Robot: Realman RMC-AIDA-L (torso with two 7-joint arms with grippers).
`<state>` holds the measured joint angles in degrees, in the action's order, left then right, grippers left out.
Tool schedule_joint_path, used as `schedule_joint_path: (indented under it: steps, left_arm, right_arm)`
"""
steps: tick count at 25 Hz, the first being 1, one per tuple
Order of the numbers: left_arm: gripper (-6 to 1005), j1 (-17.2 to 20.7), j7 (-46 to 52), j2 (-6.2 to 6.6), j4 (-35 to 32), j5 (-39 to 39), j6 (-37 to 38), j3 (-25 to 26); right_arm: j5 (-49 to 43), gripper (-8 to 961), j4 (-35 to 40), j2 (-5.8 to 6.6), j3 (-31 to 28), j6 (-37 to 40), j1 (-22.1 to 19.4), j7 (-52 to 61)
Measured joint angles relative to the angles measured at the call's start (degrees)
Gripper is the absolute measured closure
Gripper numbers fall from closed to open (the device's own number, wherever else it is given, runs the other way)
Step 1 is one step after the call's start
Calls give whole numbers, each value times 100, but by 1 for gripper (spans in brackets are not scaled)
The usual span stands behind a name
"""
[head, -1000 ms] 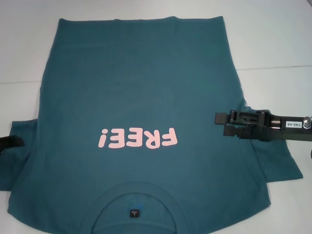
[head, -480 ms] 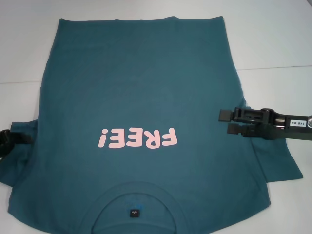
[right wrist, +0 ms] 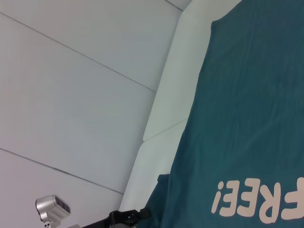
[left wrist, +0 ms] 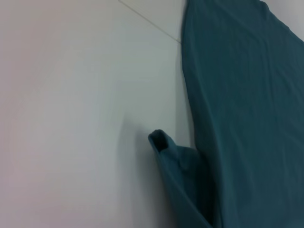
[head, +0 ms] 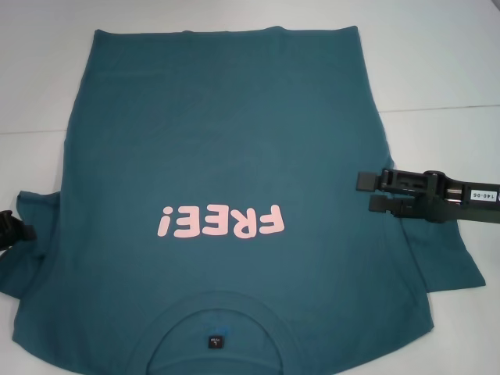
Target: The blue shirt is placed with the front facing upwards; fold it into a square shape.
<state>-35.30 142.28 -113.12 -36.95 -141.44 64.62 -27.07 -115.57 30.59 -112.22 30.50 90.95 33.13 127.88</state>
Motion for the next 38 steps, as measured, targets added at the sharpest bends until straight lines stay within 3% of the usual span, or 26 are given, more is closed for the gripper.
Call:
schedule_joint_path:
  steps: [6,23,38]
  left_arm:
    - [996,22,-43,-17,-65,-2,34,-1]
    - [990,-51,310,126,-818,-596,134,25]
    - [959,-334,482,286,-1215,-1016,291,-19]
  right_arm:
    - [0,9,-6,-1,-21,2,1,6]
    - [0,9,13,25,-80,5,-51,28]
    - [0,8,-9,26,-79,14,-52,78]
